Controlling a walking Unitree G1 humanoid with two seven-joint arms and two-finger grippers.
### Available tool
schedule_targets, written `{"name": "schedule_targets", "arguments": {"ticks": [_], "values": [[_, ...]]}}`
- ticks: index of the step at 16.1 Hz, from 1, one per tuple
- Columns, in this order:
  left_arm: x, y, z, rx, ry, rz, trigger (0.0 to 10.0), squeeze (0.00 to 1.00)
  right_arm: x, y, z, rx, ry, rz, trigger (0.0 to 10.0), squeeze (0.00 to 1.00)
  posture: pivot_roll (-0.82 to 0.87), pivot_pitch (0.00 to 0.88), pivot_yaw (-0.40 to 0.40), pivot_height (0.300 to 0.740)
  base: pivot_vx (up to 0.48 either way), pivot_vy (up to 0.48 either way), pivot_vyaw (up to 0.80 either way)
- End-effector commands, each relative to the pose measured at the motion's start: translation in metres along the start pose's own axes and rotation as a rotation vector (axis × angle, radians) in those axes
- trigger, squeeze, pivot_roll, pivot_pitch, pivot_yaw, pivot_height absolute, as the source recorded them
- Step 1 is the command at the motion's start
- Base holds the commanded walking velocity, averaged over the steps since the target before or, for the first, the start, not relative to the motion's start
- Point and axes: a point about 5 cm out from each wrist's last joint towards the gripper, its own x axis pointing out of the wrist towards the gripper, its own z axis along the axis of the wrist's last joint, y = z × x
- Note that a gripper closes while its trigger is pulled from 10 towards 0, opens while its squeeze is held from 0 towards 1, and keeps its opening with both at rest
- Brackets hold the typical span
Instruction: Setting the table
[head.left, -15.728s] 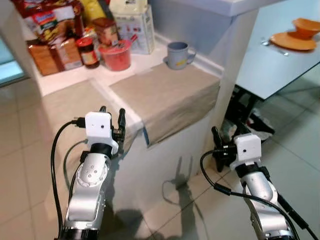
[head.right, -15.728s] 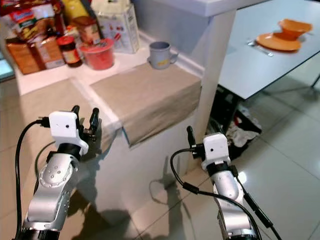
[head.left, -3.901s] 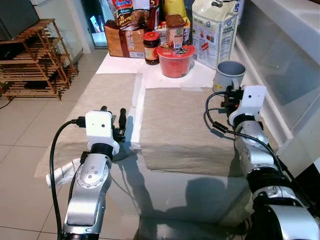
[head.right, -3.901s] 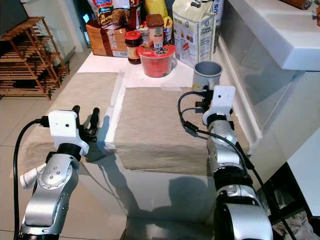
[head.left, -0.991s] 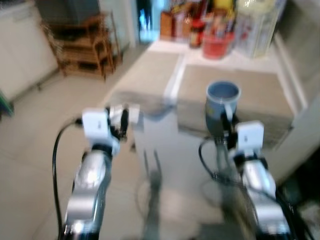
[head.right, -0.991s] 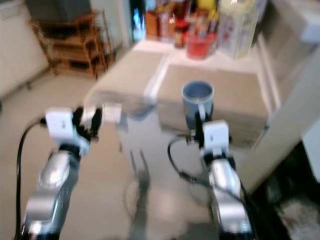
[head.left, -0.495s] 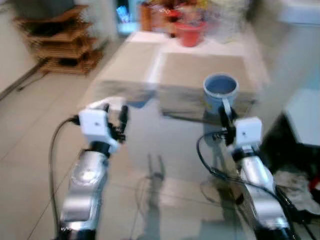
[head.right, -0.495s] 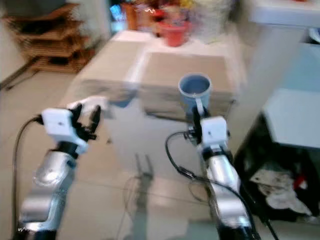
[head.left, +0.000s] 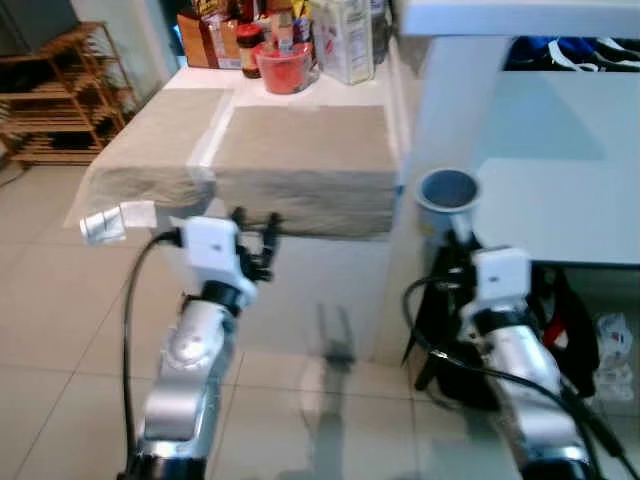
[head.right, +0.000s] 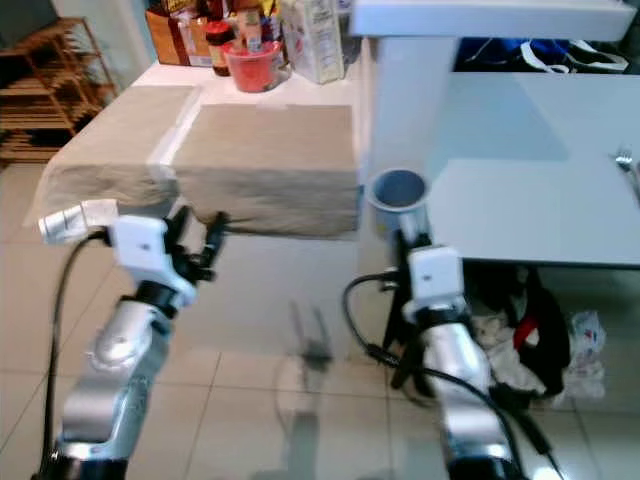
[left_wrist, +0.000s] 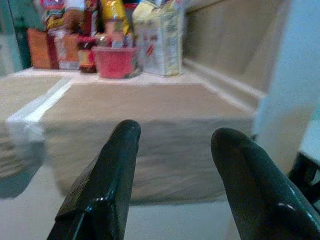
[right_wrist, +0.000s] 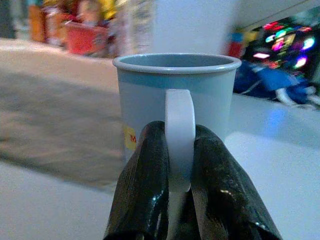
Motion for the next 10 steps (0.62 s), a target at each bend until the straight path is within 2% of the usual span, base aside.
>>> {"name": "schedule_targets", "arguments": {"ticks": [1, 3, 10], "values": [[-0.0019, 0.0071, 0.0018, 0.020, -0.003, 0.016, 10.0, 0.00, 0.0045, 0.0055, 0.0075, 0.003, -0.034, 0.016, 0.0, 0.00, -0.10, 0.000, 0.056, 0.740, 0.000, -0.480, 0.00], [-0.0031, 0.0063, 0.0011, 0.021, -0.001, 0.012, 10.0, 0.00, 0.0049, 0.0056, 0.0072, 0.007, -0.032, 0.017, 0.0, 0.00, -0.10, 0.000, 0.054, 0.740, 0.000, -0.480, -0.75], [0.0005, 0.0049, 0.0002, 0.028, 0.000, 0.009, 10.0, 0.00, 0.0066, 0.0051, 0.0084, -0.011, -0.050, 0.028, 0.0, 0.00, -0.10, 0.000, 0.054, 0.740, 0.000, -0.475, 0.00]]}}
